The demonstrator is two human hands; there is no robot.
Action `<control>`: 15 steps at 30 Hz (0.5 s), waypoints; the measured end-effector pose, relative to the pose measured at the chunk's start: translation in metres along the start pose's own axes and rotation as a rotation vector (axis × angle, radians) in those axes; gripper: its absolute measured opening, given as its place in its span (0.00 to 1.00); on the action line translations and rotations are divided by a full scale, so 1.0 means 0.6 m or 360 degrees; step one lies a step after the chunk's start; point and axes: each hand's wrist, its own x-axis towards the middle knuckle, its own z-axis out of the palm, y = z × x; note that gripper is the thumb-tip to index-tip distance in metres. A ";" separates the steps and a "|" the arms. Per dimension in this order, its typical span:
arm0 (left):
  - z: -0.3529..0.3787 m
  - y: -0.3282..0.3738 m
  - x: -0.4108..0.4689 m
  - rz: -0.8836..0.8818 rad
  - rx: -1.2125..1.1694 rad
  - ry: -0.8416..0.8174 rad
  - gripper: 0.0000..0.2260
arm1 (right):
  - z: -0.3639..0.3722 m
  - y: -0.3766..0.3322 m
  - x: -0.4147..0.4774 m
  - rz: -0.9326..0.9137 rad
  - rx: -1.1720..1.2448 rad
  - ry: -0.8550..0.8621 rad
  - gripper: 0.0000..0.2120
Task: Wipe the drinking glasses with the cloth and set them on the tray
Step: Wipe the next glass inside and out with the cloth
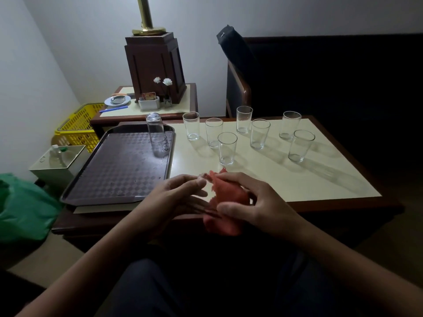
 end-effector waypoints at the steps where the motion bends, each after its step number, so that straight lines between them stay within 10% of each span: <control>1: 0.005 0.000 0.002 -0.0098 -0.0001 0.0019 0.25 | -0.001 0.001 -0.004 -0.0193 -0.0305 0.0002 0.29; 5: 0.005 0.001 0.000 -0.0177 -0.0157 -0.0039 0.25 | 0.014 0.006 -0.007 -0.0342 -0.0406 0.0048 0.30; 11: -0.006 0.022 -0.025 0.0446 0.0117 -0.0430 0.29 | 0.003 0.006 0.020 0.0823 0.1394 -0.0255 0.25; 15: 0.005 0.018 -0.026 0.0500 0.0202 -0.0377 0.27 | -0.013 0.006 0.013 0.0635 0.1119 -0.0370 0.23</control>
